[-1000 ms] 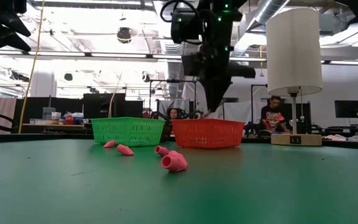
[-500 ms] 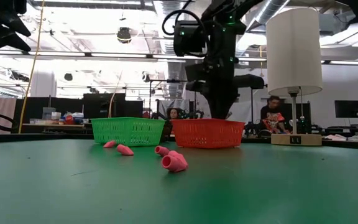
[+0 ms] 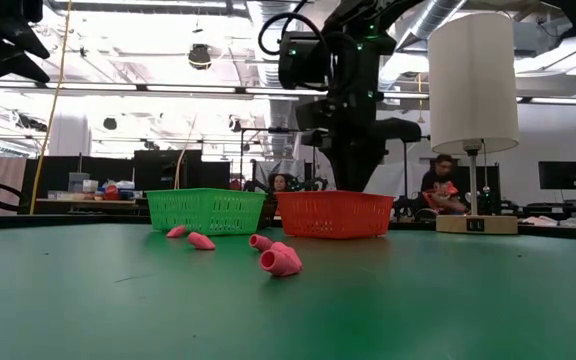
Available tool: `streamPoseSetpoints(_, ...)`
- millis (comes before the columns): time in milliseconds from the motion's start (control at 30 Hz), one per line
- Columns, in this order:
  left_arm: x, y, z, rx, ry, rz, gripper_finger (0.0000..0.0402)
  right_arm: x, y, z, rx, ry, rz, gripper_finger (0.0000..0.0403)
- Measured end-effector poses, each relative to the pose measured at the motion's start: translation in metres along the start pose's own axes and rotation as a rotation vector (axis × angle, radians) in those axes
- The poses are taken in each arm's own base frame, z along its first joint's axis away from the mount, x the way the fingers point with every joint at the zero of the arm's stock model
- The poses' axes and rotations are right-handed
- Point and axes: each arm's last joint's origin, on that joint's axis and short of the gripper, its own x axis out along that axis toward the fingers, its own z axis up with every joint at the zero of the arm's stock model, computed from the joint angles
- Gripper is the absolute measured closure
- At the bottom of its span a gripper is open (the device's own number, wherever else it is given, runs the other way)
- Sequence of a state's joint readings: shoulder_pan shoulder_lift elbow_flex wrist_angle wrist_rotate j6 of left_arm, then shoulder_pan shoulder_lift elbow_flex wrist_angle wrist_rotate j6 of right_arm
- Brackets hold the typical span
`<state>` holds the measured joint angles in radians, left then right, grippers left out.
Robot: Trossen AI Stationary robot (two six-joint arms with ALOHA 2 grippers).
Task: Sort crayons
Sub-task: Return to Home Position
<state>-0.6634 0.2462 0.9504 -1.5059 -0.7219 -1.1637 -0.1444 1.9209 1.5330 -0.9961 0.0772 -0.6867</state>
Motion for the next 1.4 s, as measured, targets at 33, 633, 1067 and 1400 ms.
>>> streamPoseSetpoints(33,0.0,0.0,0.0,0.0,0.0,0.0,0.0189,0.0,0.0,0.0,0.015,0.001,0.001,0.03)
streamPoseSetpoints(633,0.0,0.0,0.0,0.0,0.0,0.0,0.0189,-0.047,-0.021,0.0,0.136,-0.019,-0.031,0.0241)
streamPoseSetpoints(1067,0.0,-0.008,0.004,-0.01,-0.052,-0.061,0.0189,-0.113,-0.041,-0.005,0.273,-0.097,-0.088,0.0241)
streamPoseSetpoints(1400,-0.004,-0.026,0.016,0.012,-0.152,-0.209,0.0189,-0.2,-0.032,-0.033,0.404,-0.377,-0.098,0.0241)
